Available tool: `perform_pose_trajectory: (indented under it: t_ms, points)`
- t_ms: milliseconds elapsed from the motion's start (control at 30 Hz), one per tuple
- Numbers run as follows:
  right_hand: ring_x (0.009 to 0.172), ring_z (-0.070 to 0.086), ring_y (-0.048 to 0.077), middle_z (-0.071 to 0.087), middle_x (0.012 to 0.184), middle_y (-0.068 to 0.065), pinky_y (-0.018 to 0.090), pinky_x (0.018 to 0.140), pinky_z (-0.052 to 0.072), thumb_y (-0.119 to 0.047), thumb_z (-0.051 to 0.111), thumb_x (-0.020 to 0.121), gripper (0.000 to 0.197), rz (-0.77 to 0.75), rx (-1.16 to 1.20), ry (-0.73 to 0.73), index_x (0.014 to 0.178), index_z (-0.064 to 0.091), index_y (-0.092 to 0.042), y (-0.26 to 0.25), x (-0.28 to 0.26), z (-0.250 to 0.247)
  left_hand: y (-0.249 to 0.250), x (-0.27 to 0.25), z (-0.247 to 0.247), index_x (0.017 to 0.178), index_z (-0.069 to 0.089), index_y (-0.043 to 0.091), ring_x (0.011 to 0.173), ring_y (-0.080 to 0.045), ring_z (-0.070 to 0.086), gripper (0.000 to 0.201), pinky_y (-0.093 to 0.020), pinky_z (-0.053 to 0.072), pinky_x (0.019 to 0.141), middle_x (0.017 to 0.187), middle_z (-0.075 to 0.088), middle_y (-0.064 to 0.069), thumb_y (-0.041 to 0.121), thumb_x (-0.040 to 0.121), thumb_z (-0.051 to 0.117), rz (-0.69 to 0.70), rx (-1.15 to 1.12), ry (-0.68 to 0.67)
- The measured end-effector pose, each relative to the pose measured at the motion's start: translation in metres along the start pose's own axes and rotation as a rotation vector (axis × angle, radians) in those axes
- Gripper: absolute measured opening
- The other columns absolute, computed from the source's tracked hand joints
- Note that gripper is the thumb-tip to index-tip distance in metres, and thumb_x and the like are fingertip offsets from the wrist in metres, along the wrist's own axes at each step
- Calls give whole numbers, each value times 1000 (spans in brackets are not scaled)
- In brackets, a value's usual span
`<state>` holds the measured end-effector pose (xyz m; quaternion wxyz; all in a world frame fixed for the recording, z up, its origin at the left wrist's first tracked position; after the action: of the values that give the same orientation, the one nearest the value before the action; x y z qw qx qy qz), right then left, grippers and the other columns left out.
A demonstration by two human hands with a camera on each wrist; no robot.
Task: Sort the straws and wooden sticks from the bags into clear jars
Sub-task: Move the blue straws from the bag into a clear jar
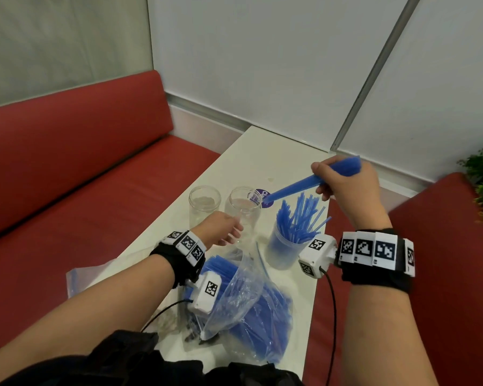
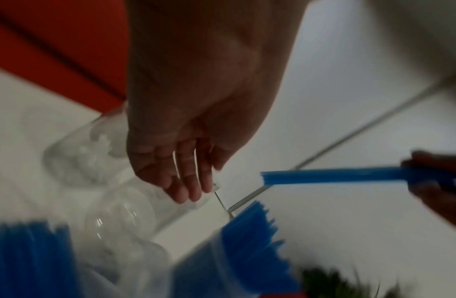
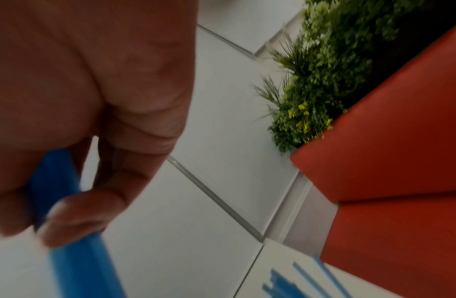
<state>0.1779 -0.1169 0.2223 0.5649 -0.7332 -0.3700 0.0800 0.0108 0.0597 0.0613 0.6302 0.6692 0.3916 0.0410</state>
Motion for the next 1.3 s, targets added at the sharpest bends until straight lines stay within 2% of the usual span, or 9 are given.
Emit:
perform_pose_trajectory:
  t_ms: [167, 367, 600, 833, 933, 1000, 1100, 1233, 1300]
  points:
    - [47, 62, 5, 67, 64, 6, 18, 49, 48, -22, 70, 88, 11, 67, -141, 311, 83, 70, -12, 31, 9, -5, -24, 1, -1, 94, 73, 0, 89, -22, 68, 15, -30, 56, 79, 98, 73, -11, 8, 89, 62, 143, 891, -58]
    - [77, 70, 30, 71, 85, 17, 35, 71, 56, -22, 68, 91, 19, 292, -283, 306, 88, 70, -4, 90, 4, 24, -52, -4, 21, 104, 69, 11, 95, -27, 64, 47, -36, 52, 79, 105, 67, -5, 48, 77, 77, 138, 1435, -310]
    - [90, 62, 29, 63, 97, 8, 30, 75, 42, -21, 77, 87, 25, 379, -211, 224, 103, 66, -5, 129, -17, 61, -69, -1, 30, 106, 65, 13, 101, -27, 63, 19, -35, 42, 80, 112, 65, -7, 17, 95, 50, 287, 1578, -231]
    - [115, 50, 26, 60, 125, 9, 33, 95, 40, -18, 64, 97, 30, 48, -371, 365, 126, 62, -12, 133, -25, 76, -70, 0, 41, 122, 60, 8, 104, -30, 58, 32, -38, 42, 75, 126, 58, -9, 23, 99, 43, 630, 1458, -127]
    - [132, 45, 33, 56, 138, 15, 41, 112, 33, -23, 54, 104, 33, 65, -490, 279, 132, 61, -8, 144, -32, 88, -81, -4, 44, 126, 57, 12, 102, -30, 61, 31, -41, 49, 83, 127, 59, -9, 20, 99, 43, 608, 1416, -186]
    - [147, 28, 34, 42, 154, 14, 47, 123, 14, -41, 48, 104, 49, 174, -646, 165, 145, 51, -13, 153, -37, 92, -91, -5, 43, 131, 54, 13, 117, -28, 55, 34, -44, 46, 94, 134, 56, -8, 23, 100, 43, 576, 1478, -257]
    - [155, 2, 36, 19, 167, 12, 52, 123, -5, -60, 37, 101, 69, 237, -726, 76, 156, 32, -19, 158, -38, 94, -93, -9, 41, 137, 48, 11, 127, -27, 45, 37, -44, 39, 100, 140, 49, -7, 19, 102, 42, 583, 1558, -270]
    - [155, -1, 38, 14, 168, 11, 57, 122, -6, -53, 34, 105, 66, 141, -738, 233, 158, 26, -16, 148, -35, 91, -89, -9, 40, 126, 57, 12, 122, -26, 51, 29, -41, 42, 98, 135, 55, -6, 8, 101, 43, 591, 1653, -250]
    - [155, -2, 37, 12, 168, 10, 57, 123, -6, -50, 30, 107, 65, 180, -807, 134, 160, 20, -14, 151, -36, 93, -86, -9, 39, 124, 58, 12, 120, -26, 53, 28, -41, 42, 99, 133, 56, -6, 9, 100, 45, 557, 1687, -272]
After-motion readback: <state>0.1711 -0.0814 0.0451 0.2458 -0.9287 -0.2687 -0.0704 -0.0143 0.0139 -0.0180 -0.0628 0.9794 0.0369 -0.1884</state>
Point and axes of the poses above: each hand's wrist, its own x-axis towards the middle knuckle, its own z-axis out of the palm, y = z × x, the point moved 1 cm from there along x, towards the middle knuckle
